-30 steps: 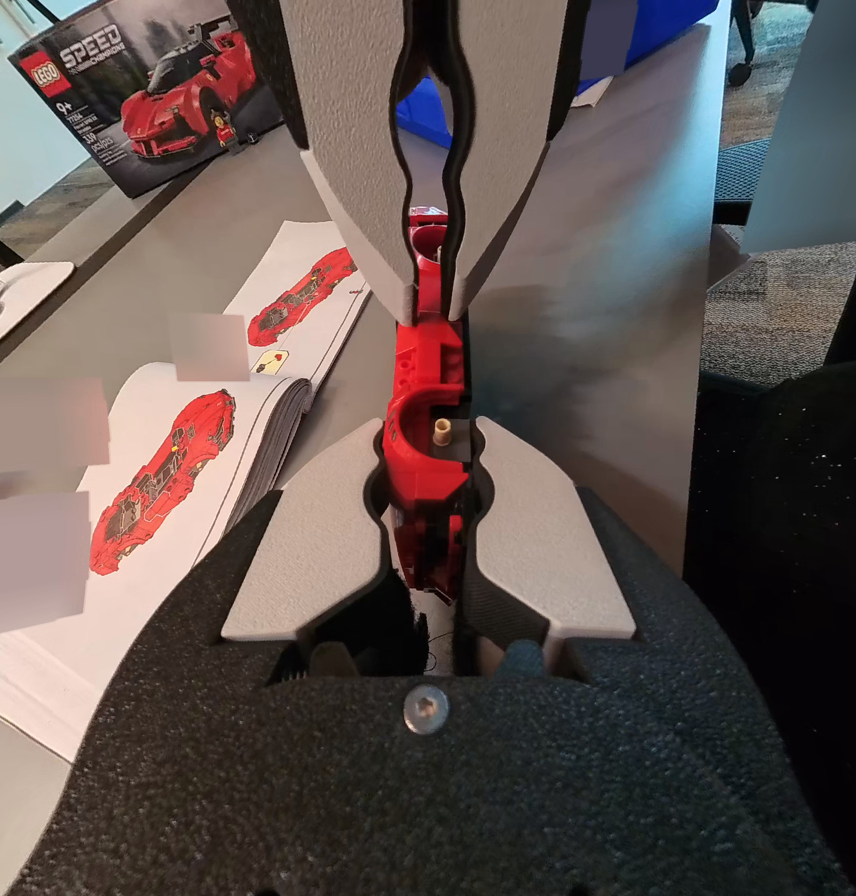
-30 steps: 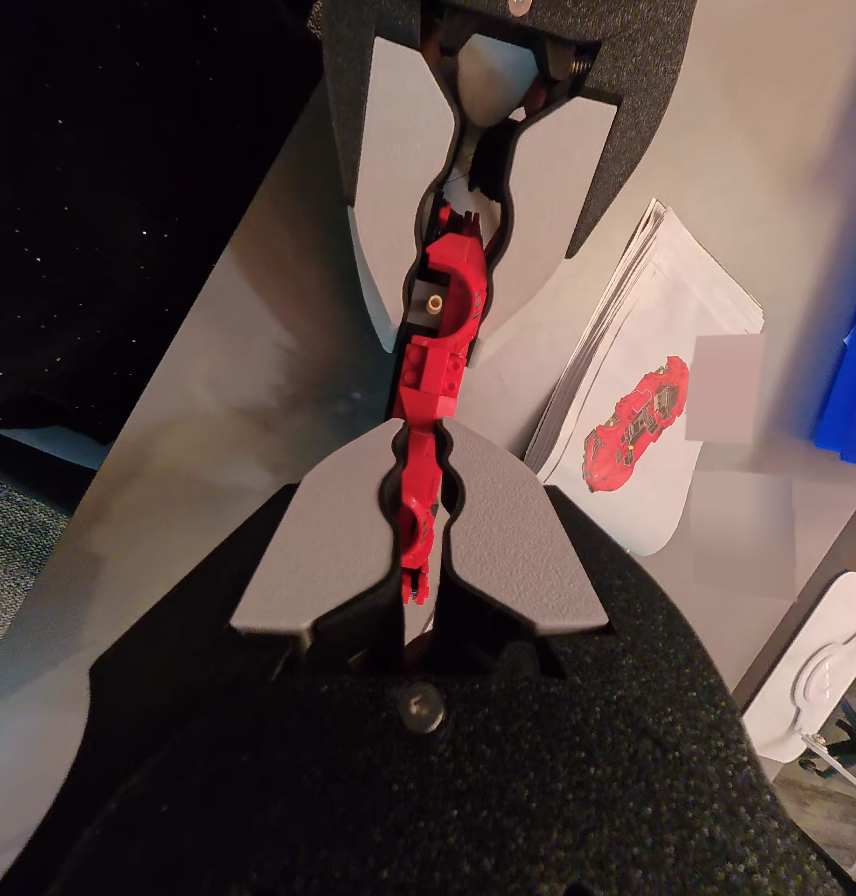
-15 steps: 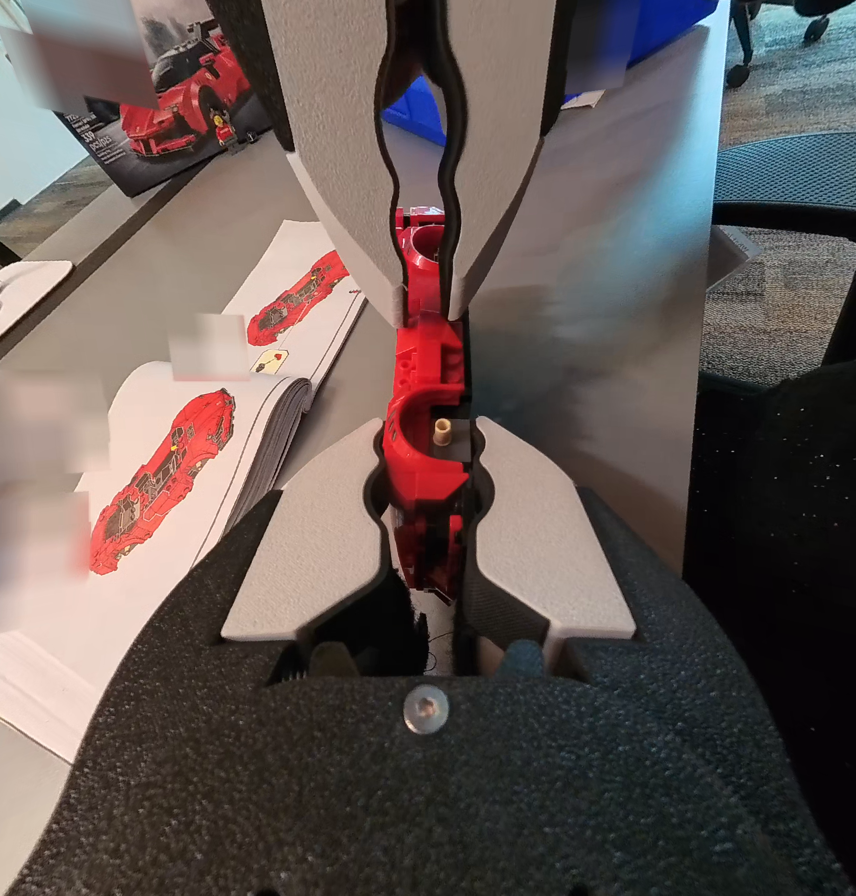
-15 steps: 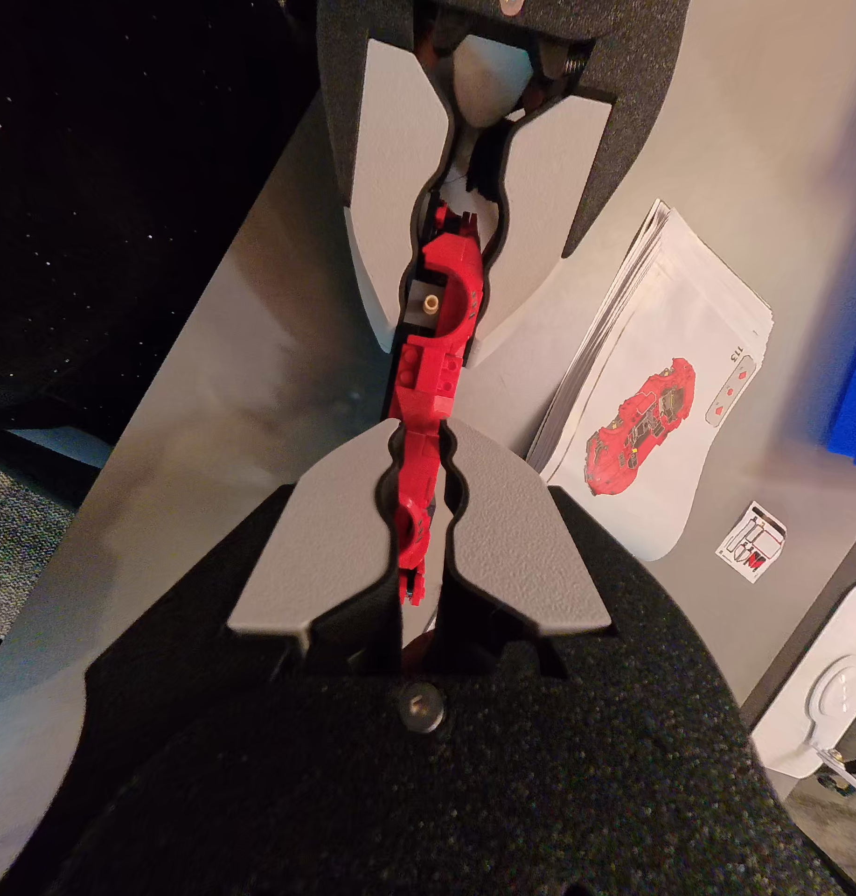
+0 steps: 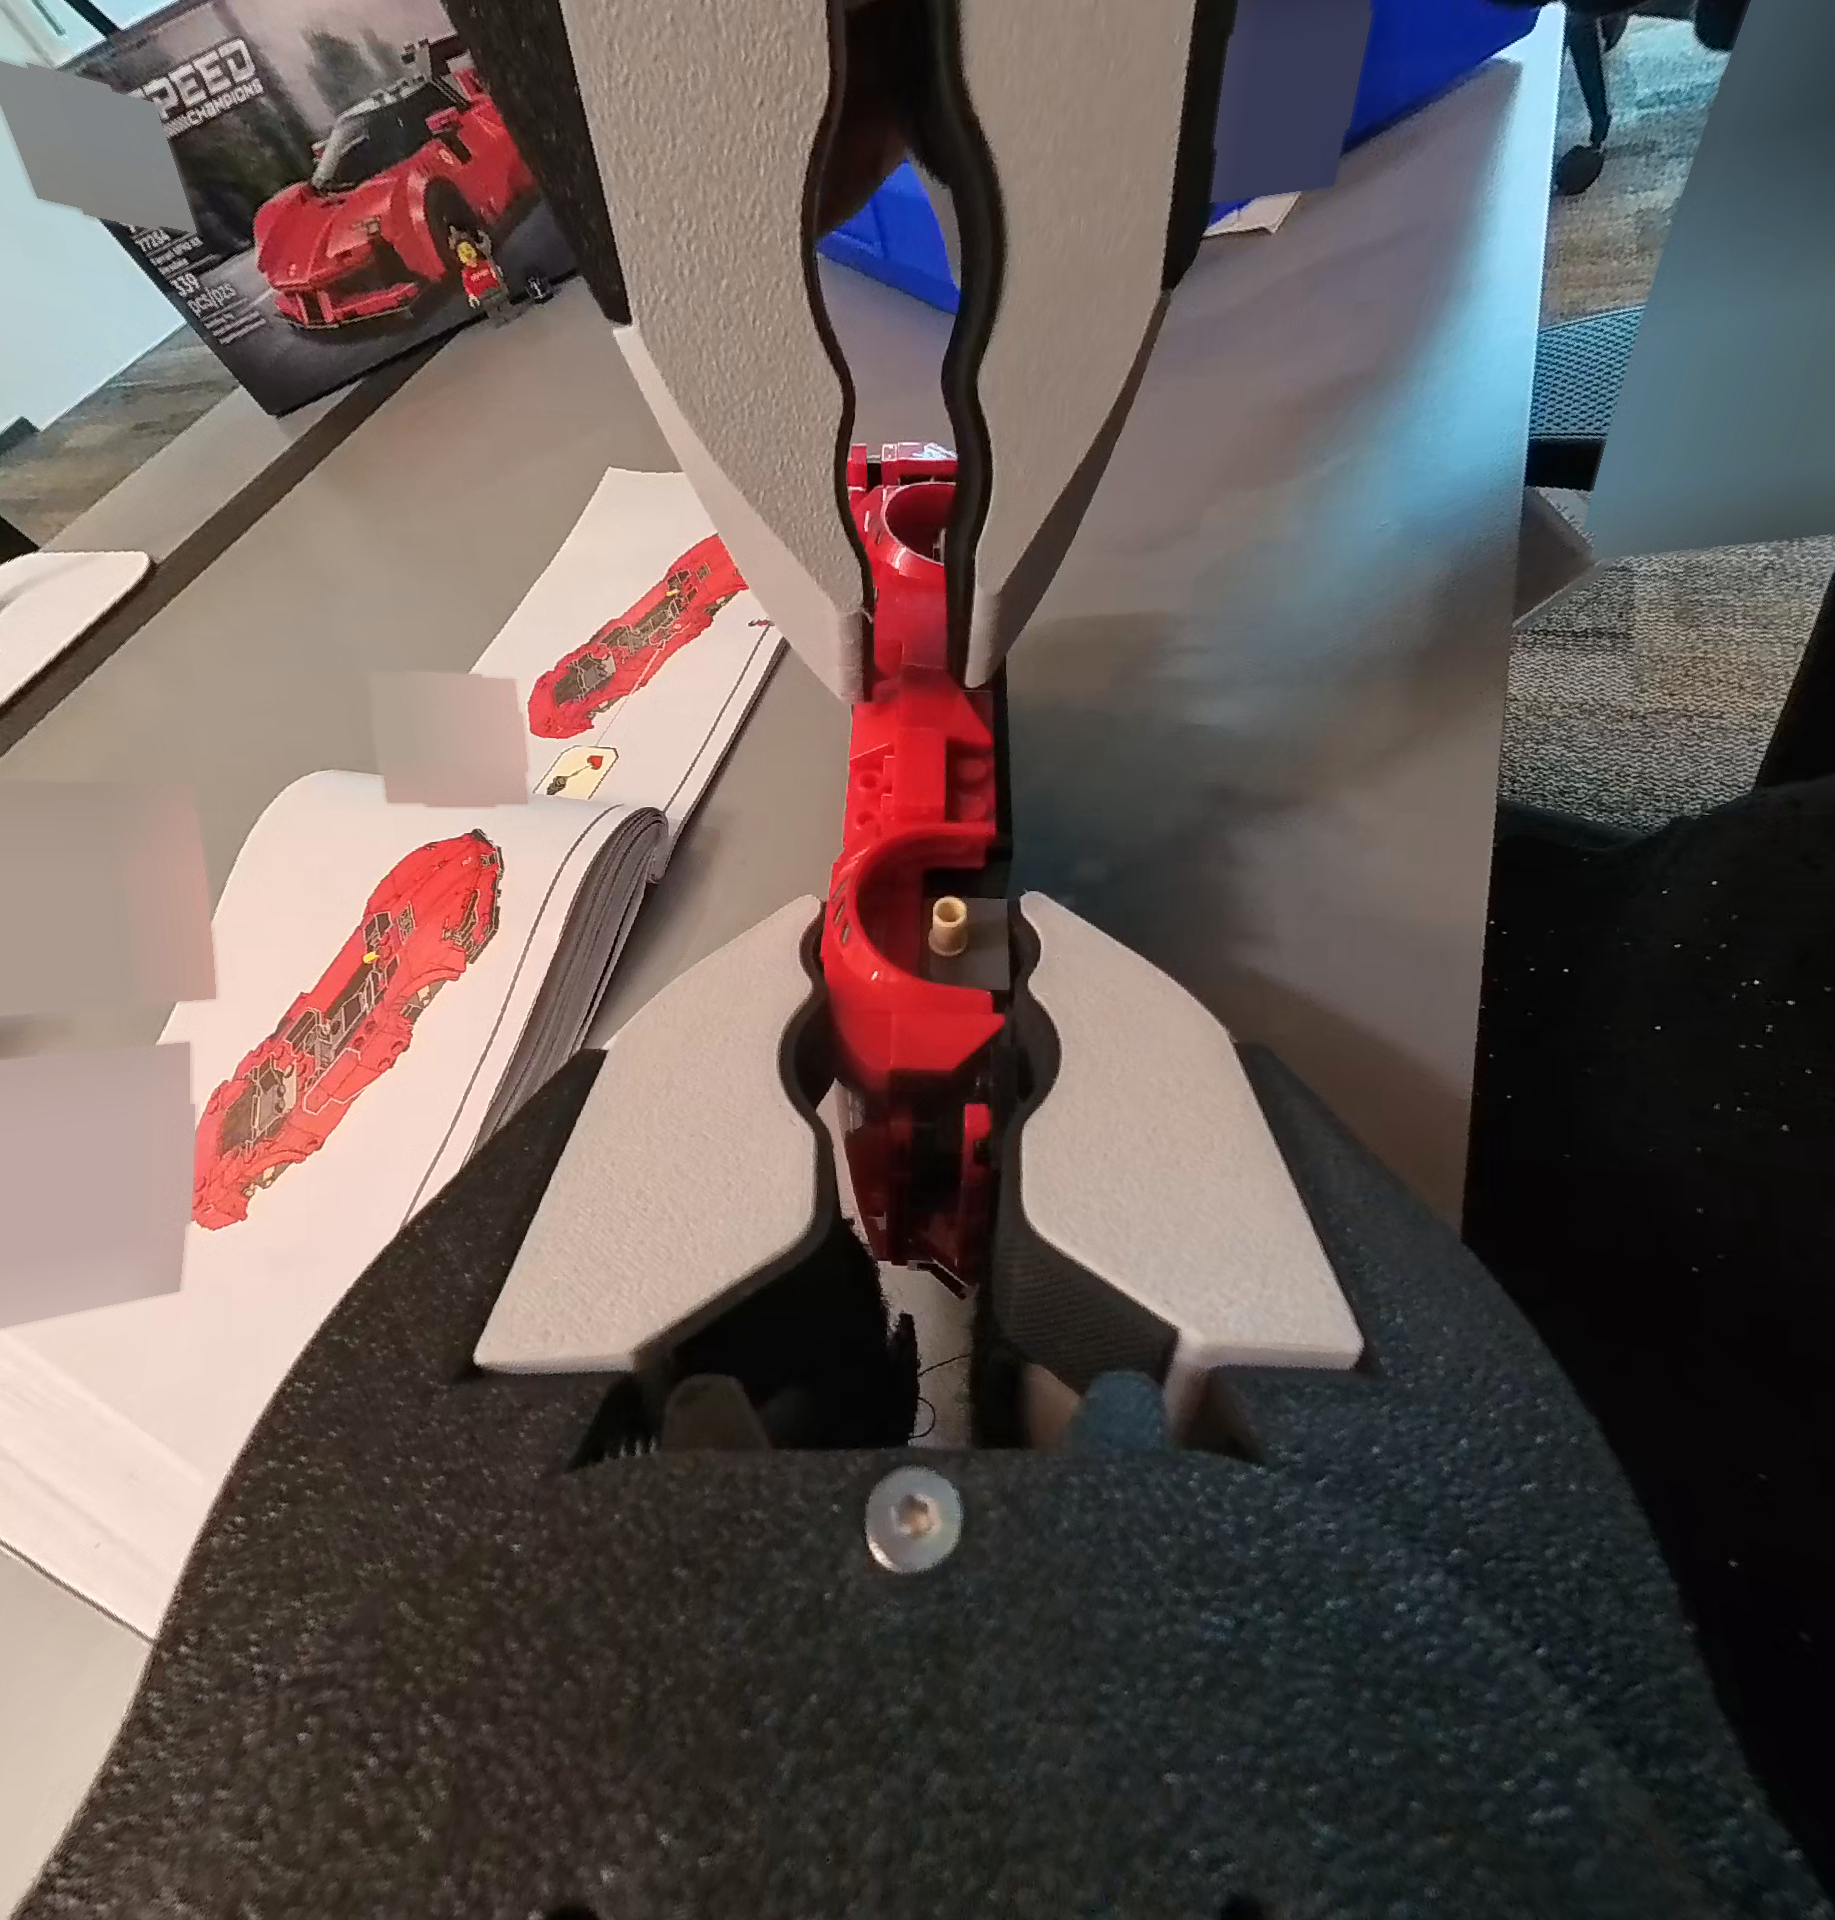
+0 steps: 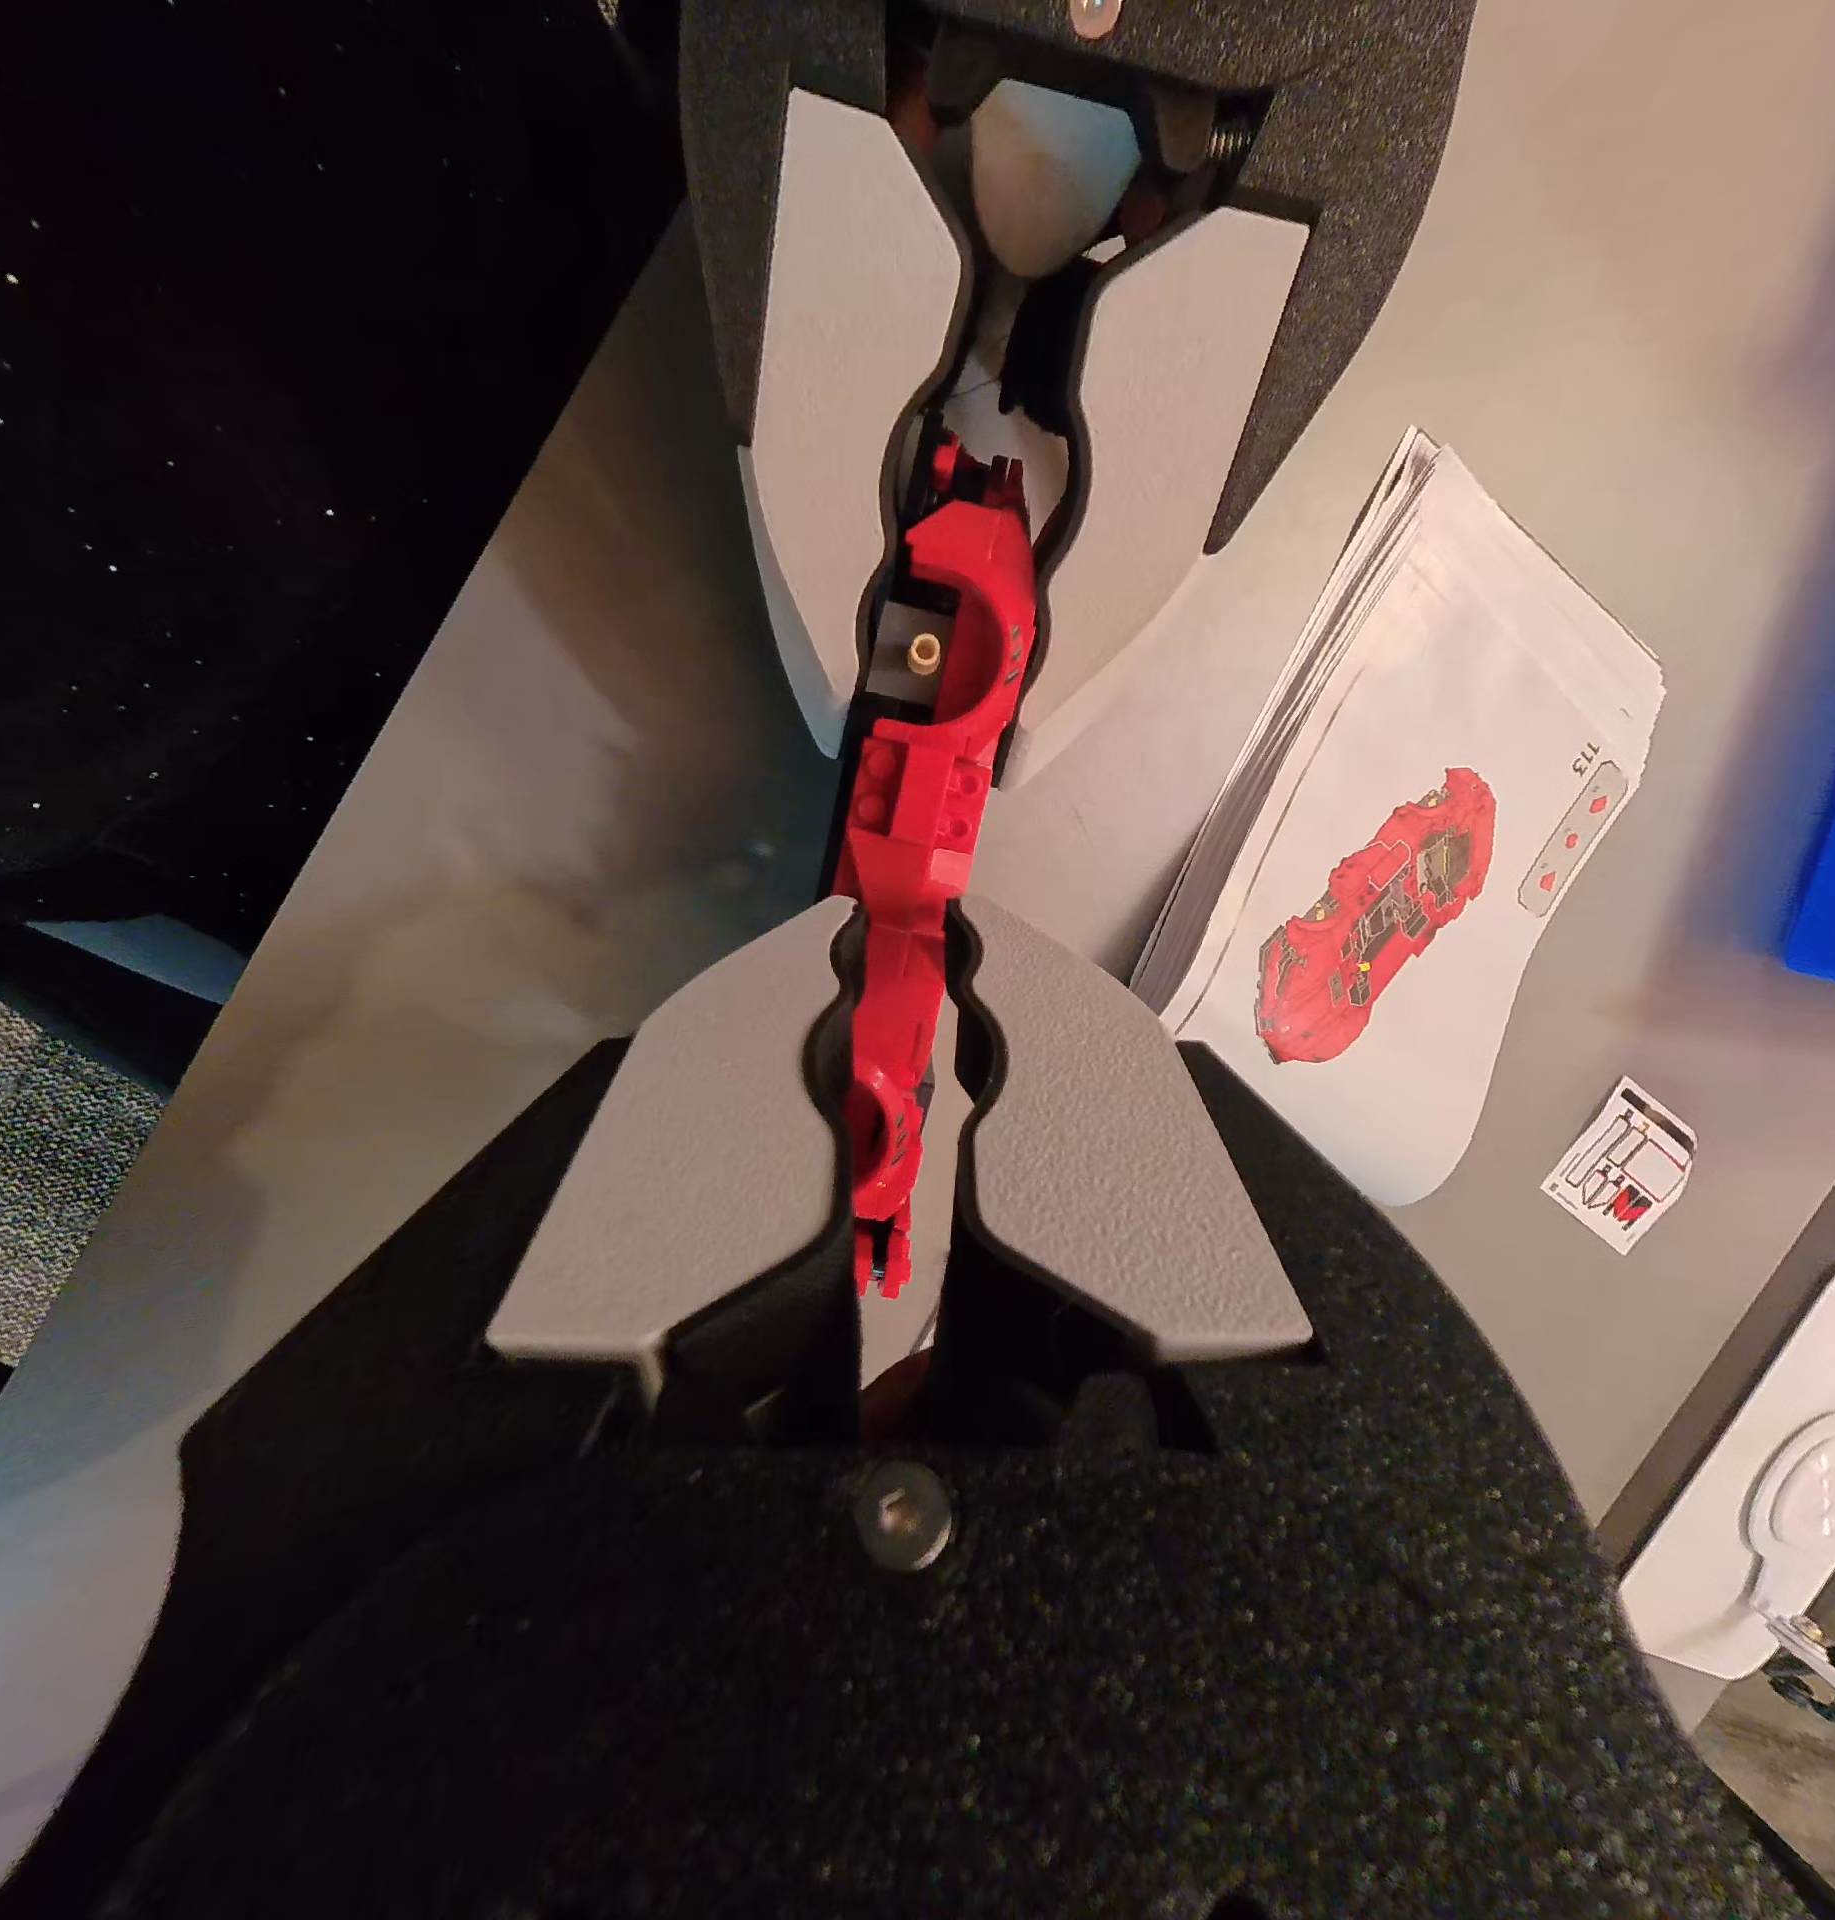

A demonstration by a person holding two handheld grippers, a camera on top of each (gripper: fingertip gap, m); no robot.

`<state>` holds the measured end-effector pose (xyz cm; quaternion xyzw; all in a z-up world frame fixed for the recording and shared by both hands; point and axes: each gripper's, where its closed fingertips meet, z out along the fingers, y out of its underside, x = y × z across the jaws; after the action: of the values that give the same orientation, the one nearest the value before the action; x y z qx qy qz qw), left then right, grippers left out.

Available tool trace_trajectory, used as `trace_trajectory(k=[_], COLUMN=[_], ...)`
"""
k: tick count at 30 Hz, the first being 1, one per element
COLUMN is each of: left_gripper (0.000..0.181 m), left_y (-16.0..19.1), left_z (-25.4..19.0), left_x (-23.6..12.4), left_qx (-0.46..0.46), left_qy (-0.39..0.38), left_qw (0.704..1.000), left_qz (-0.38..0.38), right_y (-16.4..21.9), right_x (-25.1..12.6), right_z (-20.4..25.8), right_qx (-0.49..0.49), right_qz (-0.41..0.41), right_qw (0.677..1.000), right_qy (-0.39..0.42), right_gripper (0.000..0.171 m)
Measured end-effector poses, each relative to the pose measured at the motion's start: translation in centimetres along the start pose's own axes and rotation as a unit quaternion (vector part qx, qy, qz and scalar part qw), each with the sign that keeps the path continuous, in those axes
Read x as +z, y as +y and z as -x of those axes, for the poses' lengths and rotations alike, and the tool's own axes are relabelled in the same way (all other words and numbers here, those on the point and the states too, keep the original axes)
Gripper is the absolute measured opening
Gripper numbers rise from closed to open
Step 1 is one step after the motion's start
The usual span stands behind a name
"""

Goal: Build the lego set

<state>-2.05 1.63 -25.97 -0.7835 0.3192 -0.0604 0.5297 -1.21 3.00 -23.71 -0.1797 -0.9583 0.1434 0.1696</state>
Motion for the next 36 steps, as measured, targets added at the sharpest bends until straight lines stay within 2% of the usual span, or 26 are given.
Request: trace_trajectory(k=[12,14,17,21,36], left_gripper=[0.030,0.030,0.030,0.030,0.030], left_y=[0.0,0.0,-0.1,0.0,0.1], left_z=[0.1,0.0,0.2,0.1,0.2], left_x=[0.1,0.0,0.0,0.0,0.1], left_qx=[-0.006,-0.006,-0.008,-0.009,-0.014], left_qy=[0.002,0.002,0.003,0.003,0.007], left_qw=[1.000,1.000,1.000,1.000,1.000], left_qz=[0.000,0.000,0.000,0.000,-0.001], right_y=[-0.1,-0.6,-1.5,-0.5,-0.7], right_x=[-0.6,-1.2,-1.4,-0.2,-0.1], right_z=[-0.3,-0.8,-0.5,0.1,-0.2], right_qx=[0.028,0.049,0.090,0.106,0.094], right_qz=[-0.020,-0.050,-0.093,-0.063,-0.043], right_qw=[0.999,0.997,0.991,0.992,0.994], right_qy=[0.008,0.027,0.029,0.024,0.033], right_gripper=[0.016,0.002,0.000,0.000,0.000])
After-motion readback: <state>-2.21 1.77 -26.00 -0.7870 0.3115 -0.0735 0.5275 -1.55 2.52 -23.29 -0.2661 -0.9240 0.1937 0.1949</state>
